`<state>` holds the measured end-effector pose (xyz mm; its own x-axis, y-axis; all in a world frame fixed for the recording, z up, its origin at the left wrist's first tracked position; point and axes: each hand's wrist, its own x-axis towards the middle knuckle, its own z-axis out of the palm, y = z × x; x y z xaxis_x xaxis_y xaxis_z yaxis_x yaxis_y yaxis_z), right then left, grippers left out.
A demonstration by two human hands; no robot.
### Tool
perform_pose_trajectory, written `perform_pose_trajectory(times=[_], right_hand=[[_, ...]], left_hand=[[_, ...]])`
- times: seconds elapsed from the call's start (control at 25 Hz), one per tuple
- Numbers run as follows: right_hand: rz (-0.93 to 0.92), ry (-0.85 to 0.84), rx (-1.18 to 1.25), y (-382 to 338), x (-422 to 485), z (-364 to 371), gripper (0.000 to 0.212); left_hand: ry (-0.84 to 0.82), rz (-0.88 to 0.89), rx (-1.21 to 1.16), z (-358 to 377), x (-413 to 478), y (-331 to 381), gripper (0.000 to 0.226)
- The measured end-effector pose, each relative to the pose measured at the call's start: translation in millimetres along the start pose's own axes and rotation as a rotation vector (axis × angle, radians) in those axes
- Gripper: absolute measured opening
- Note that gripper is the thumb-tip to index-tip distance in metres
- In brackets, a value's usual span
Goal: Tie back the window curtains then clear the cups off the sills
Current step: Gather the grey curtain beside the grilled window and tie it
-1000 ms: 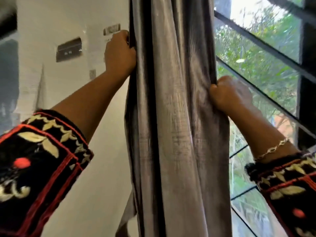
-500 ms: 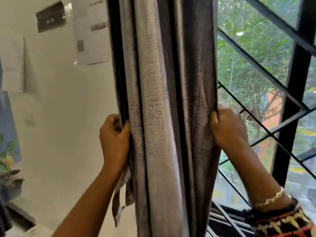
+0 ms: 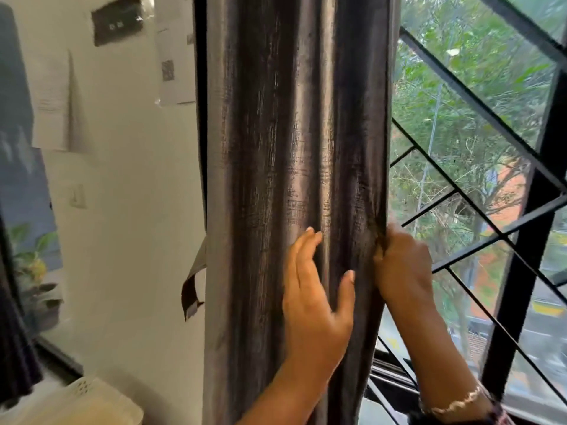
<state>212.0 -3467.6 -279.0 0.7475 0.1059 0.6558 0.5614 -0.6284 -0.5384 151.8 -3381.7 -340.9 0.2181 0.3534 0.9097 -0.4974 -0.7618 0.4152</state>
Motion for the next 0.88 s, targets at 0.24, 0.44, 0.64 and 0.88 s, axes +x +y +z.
perform_pose_trajectory(times=[0.24, 0.44, 0.64, 0.88], right_hand=[[0.005, -0.116, 0.095, 6, -27, 36, 0.019], [-0.041, -0.153, 0.064, 4, -26, 66, 0.013], [-0.026, -0.216, 0.226, -2, -34, 87, 0.013], [0.073, -0.389, 0.765, 1, -45, 87, 0.028]], left_hand=[[-0.192, -0.393, 0.122, 7, -12, -55, 0.052], [-0.317, -0.323, 0.222, 3, -24, -56, 0.051], [-0.393, -0.400, 0.254, 3, -32, -54, 0.033], [-0.418, -0.312, 0.352, 20, -53, -81, 0.030]])
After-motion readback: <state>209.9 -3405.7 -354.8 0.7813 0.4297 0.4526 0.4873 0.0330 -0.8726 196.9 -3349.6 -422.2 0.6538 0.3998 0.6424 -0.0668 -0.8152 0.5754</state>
